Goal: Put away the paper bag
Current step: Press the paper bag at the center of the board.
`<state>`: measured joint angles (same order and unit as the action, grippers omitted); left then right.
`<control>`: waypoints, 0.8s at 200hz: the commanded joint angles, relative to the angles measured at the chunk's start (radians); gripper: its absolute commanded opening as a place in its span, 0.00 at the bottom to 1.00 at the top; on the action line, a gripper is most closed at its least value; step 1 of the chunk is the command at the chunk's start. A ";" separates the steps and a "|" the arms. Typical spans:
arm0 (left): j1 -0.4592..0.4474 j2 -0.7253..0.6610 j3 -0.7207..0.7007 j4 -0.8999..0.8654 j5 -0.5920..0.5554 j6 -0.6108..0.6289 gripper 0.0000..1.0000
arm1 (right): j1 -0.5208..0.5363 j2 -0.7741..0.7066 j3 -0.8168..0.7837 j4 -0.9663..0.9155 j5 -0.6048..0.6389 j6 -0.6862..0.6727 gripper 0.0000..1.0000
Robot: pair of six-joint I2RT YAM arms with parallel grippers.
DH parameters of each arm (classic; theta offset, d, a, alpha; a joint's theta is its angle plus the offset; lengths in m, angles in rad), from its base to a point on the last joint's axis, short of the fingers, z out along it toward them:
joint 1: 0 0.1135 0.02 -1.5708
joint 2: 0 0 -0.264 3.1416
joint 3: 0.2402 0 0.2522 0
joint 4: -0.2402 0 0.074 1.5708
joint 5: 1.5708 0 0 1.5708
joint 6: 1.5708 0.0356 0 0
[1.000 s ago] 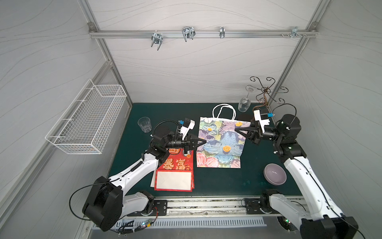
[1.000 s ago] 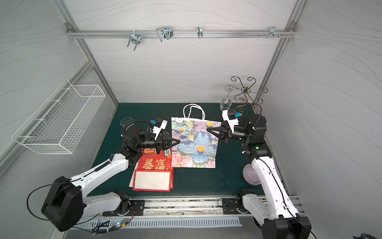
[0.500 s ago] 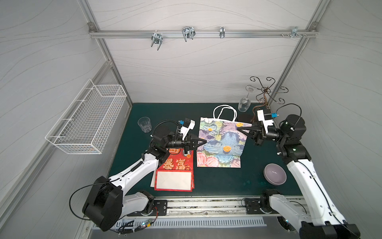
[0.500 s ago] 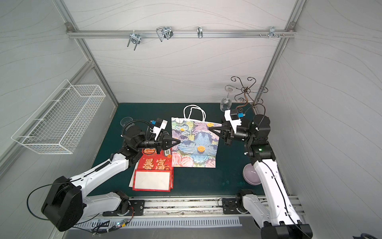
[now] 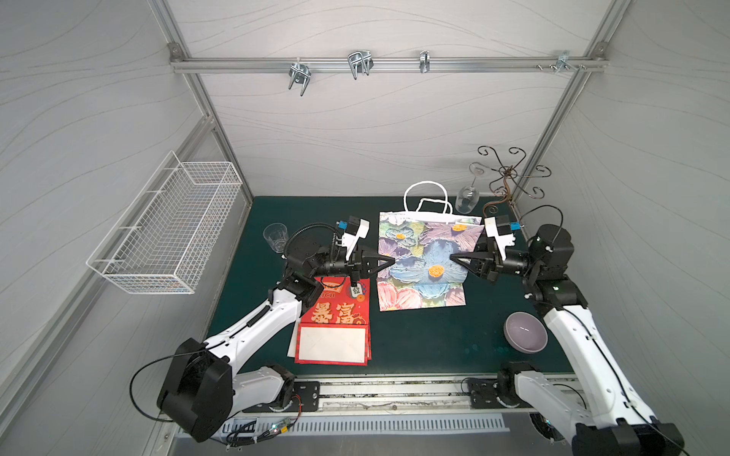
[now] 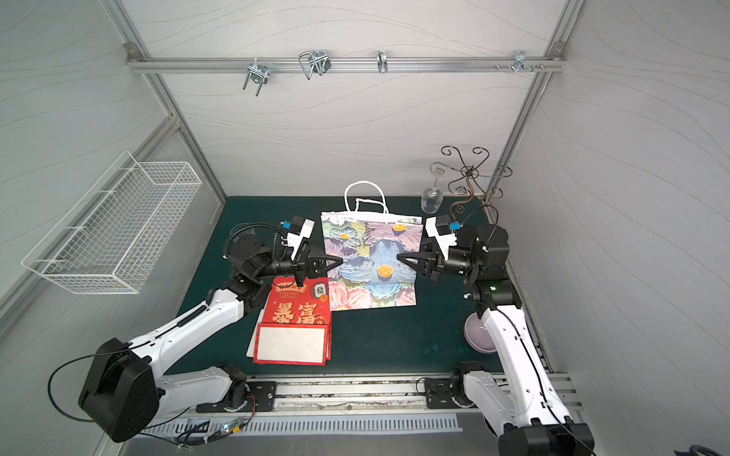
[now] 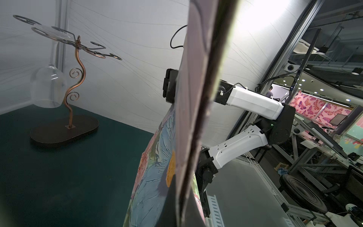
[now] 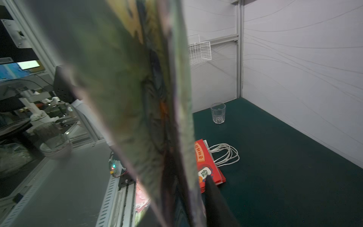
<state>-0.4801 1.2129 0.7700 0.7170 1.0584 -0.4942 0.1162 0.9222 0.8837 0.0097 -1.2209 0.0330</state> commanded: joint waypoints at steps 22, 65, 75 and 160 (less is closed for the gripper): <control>0.004 -0.008 0.046 0.090 -0.001 -0.026 0.00 | -0.005 -0.023 0.021 -0.007 -0.059 -0.007 0.00; 0.011 -0.014 0.065 0.140 0.003 -0.082 0.00 | -0.011 -0.038 0.012 -0.131 -0.045 -0.105 0.43; 0.013 -0.014 0.077 0.151 0.012 -0.097 0.00 | -0.010 -0.040 -0.002 -0.140 -0.030 -0.108 0.52; 0.016 -0.017 0.103 0.092 0.033 -0.083 0.00 | -0.007 -0.040 0.014 -0.111 -0.089 -0.086 0.00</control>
<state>-0.4679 1.2125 0.8413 0.7757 1.0847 -0.5766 0.1108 0.8963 0.8822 -0.1020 -1.2831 -0.0544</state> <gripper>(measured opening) 0.042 0.050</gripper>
